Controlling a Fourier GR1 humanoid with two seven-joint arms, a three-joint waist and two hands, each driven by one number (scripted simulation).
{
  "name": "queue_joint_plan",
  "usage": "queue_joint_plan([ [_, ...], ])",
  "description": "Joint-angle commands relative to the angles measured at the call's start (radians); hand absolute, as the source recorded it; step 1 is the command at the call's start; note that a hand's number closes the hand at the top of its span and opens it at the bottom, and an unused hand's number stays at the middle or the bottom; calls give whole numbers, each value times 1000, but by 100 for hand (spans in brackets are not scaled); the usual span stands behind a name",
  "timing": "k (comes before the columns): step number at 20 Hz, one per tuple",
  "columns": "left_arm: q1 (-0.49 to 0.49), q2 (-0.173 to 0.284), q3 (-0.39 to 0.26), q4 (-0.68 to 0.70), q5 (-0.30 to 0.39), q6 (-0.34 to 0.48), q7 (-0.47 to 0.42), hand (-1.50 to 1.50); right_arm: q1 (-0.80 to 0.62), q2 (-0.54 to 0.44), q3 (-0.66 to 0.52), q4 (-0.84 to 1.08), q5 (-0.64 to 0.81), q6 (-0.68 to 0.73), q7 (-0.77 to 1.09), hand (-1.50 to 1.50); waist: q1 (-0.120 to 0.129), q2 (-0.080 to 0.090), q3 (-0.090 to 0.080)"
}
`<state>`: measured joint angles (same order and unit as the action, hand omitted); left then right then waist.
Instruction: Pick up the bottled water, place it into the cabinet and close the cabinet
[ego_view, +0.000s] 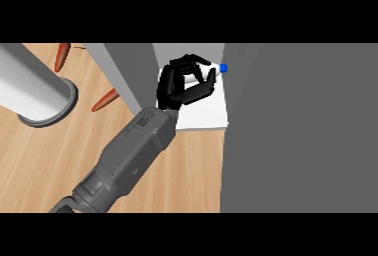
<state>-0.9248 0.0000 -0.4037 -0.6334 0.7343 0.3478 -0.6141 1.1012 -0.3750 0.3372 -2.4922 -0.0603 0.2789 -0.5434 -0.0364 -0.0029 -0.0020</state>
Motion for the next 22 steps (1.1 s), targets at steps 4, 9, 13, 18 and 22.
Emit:
queue_joint_plan([
  [4, 265, 0, -222, -316, 104, -40, 10, -150, 20, 8, 27, -139, 23, -44, 65, -150, 28, -8, 0],
  [9, 487, 43, -294, -492, 28, -40, 29, -150, 77, 19, 113, -151, 116, -82, 50, -150, 55, -15, 0],
  [13, 665, 120, -327, -673, 8, 17, -11, -150, 88, -10, 94, -145, 122, -84, 20, -150, 56, -16, 0],
  [18, 859, 285, -321, -874, 21, 0, -25, -150, 71, -70, 114, -150, 145, -65, 41, -150, 78, -13, -1],
  [22, 949, 403, -297, -928, 48, -113, -61, -150, 1, -181, 130, -137, 232, 9, 41, 150, 83, -15, -4],
])
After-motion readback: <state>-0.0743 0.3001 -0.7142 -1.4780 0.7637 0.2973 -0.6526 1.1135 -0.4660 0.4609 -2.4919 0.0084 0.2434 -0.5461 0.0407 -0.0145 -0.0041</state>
